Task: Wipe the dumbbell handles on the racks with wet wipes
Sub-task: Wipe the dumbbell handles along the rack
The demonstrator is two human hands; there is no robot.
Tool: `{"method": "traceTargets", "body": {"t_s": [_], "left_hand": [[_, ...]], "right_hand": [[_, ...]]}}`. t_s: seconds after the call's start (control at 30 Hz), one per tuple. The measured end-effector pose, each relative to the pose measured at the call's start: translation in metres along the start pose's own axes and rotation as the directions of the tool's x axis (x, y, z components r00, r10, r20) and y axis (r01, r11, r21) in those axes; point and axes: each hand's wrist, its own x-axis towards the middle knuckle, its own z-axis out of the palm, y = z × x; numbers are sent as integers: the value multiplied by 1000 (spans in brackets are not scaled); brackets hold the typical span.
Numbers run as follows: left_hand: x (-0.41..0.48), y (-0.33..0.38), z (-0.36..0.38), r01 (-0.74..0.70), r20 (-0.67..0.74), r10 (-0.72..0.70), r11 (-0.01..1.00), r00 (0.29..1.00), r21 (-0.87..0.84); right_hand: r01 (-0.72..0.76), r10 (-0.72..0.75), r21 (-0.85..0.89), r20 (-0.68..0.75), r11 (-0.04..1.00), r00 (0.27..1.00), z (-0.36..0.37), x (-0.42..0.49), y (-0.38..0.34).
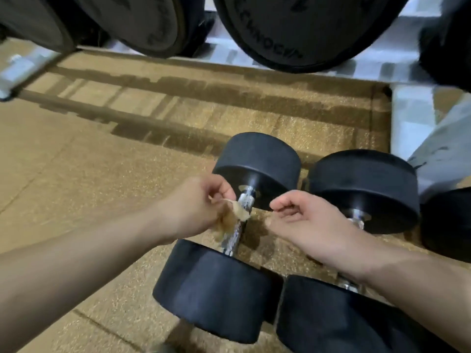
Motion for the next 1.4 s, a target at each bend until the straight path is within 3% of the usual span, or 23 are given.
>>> {"method": "traceTargets", "body": {"t_s": [0.13,0.27,0.33,0.4,0.47,0.53,0.7,0.87,1.03,1.13,1.2,1.3,1.4], "left_hand": [[19,-21,-7,25,145,25,943,989,-331],[37,-32,-2,151,181,-55,805,982,-574],[49,-42,1,134,65,-118,862,991,-489],[59,-54,5,149,-18,-168,916,986,-371],[66,-63,9,190,27,-194,913,981,-361],[69,-70,13,230,73,-219,897,973,-378],[70,-79,22,279,77,-270,893,960,-353],[71,-85,18,328,103,-311,882,945,-340],[71,-90,20,316,122,-292,891,949,-325],[72,-92,21,325,110,-306,886,946,-330],[72,-92,22,325,101,-309,893,946,-311],[71,-91,25,324,101,-307,898,946,-297],[71,-90,26,321,113,-301,897,947,-304]], "right_hand": [[-87,72,78,179,993,981,33,39,-23],[-184,158,326,106,927,982,48,53,-27],[-293,338,441,-25,848,941,56,61,-21],[-382,499,419,-215,824,840,61,67,-6],[-438,531,310,-371,844,761,64,70,5],[-454,541,295,-425,841,725,68,72,3],[-364,600,653,-175,664,780,93,98,-15],[-301,589,667,-254,681,767,111,106,-14],[-303,467,462,-297,834,833,114,83,-4],[-425,442,139,-128,894,888,109,60,-16],[-481,486,120,-18,869,874,104,56,-16],[-496,536,364,-11,789,844,99,69,-15],[-345,544,696,-78,630,835,92,97,-11]]}}
